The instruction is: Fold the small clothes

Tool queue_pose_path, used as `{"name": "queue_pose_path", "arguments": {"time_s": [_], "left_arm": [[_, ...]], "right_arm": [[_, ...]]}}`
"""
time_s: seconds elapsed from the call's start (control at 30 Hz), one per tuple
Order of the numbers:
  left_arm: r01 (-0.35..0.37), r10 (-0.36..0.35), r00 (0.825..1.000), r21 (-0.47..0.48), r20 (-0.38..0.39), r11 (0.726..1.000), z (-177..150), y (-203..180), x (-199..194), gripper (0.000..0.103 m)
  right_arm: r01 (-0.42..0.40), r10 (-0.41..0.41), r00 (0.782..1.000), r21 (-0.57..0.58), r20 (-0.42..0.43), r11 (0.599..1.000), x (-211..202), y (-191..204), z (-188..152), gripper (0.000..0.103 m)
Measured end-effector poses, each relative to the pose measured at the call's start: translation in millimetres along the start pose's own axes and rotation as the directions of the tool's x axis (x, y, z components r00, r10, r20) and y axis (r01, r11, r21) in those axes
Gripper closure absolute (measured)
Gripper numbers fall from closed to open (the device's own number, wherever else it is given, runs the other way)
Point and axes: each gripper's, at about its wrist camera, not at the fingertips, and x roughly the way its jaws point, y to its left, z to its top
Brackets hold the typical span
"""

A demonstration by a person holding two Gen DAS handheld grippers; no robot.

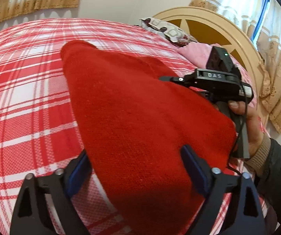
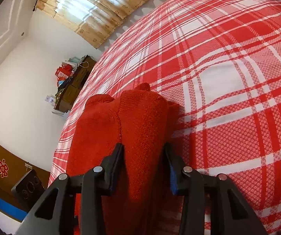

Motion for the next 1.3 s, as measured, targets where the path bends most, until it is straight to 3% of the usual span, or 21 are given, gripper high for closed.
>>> {"name": "queue_pose_path", "arguments": {"time_s": [0.23,0.6,0.9,1.3], "left_arm": [[0.002,-0.002,1.0,0.012,0.001,1.0,1,-5,-3,0.027],[-0.107,0.11,0.993,0.08,-0.035,0.991,7,-25,-10,0.053],[-0.123,0.127,0.99,0.067,-0.053,0.99,5,-26,-22,0.062],[-0.141,0.148,0.987,0.095,-0.067,0.985,-17,-32,-61,0.064]], "right_arm": [[0.021,-0.02,1.0,-0.043,0.019,0.999,-2,6,-4,0.068],[0.053,-0.048,0.998,-0.103,0.049,0.993,-4,16,-8,0.072],[0.067,-0.059,0.996,-0.113,0.068,0.991,-10,29,-19,0.074],[-0.006,0.011,0.999,-0.096,0.05,0.995,-11,60,-71,0.075]]}}
